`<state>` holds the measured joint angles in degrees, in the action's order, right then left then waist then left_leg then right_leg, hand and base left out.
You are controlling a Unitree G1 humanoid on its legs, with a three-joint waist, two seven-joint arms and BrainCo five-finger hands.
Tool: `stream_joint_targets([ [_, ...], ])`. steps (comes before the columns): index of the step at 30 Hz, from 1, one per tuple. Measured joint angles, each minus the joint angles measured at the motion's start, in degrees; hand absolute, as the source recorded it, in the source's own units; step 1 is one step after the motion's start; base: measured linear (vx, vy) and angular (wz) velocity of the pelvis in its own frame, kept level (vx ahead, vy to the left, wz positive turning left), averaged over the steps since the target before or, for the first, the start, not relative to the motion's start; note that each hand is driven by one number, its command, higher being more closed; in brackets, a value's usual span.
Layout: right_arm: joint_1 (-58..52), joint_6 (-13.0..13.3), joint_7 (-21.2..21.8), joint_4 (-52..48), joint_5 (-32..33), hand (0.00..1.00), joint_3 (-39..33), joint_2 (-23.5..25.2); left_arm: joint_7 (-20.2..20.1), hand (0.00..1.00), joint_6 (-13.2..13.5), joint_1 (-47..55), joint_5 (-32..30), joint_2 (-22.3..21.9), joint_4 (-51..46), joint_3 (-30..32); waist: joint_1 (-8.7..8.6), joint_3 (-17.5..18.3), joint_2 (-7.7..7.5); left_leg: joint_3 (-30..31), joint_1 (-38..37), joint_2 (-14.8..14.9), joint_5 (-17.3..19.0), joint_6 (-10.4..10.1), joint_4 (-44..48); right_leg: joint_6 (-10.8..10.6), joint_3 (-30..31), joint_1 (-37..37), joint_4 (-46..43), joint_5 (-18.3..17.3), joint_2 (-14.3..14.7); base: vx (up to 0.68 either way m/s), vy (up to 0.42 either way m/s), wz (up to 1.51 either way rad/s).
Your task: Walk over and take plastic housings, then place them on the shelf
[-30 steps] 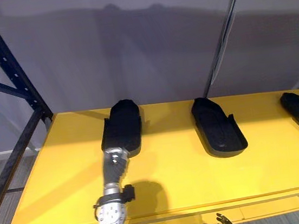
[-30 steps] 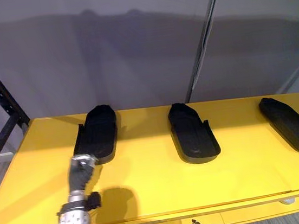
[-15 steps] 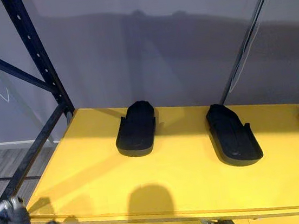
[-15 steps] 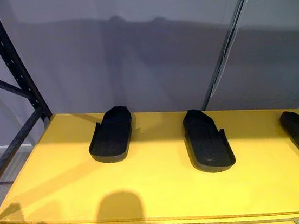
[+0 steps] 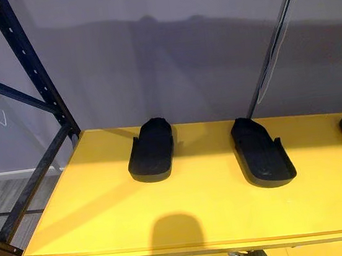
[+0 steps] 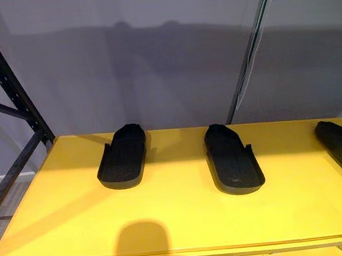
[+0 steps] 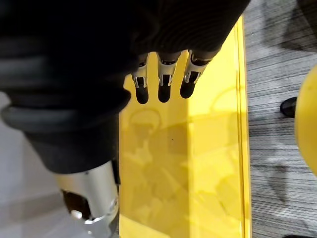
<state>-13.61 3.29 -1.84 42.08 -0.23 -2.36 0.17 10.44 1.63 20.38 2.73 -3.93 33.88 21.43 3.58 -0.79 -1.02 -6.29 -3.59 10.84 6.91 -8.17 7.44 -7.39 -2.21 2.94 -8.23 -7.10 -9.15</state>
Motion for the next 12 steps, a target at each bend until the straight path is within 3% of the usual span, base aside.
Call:
stream_joint_targets([
  [6, 0.4, 0.0, -0.4, 1.0, 0.4, 0.00, -2.2, -0.1, -1.5, 0.00, 1.2, -2.9, -3.1, 0.8, 1.0, -6.3, -0.23, -0.2, 0.59, -0.4, -1.0, -0.1, -1.7, -0.1, -2.7, 0.0, -0.2, 0.1, 0.6, 0.1, 0.0, 0.00, 0.000, 0.00],
  [12, 0.6, 0.1, -0.8, 2.1, 0.4, 0.00, -4.5, 0.0, -2.1, 0.00, 1.3, -2.9, -4.4, 0.8, 1.2, -7.5, -1.32, -0.5, 0.74, -1.4, -1.8, -0.2, -2.5, 0.0, -4.4, 0.0, 0.0, 0.0, 0.9, 0.2, 0.1, -0.01, 0.001, -0.02],
])
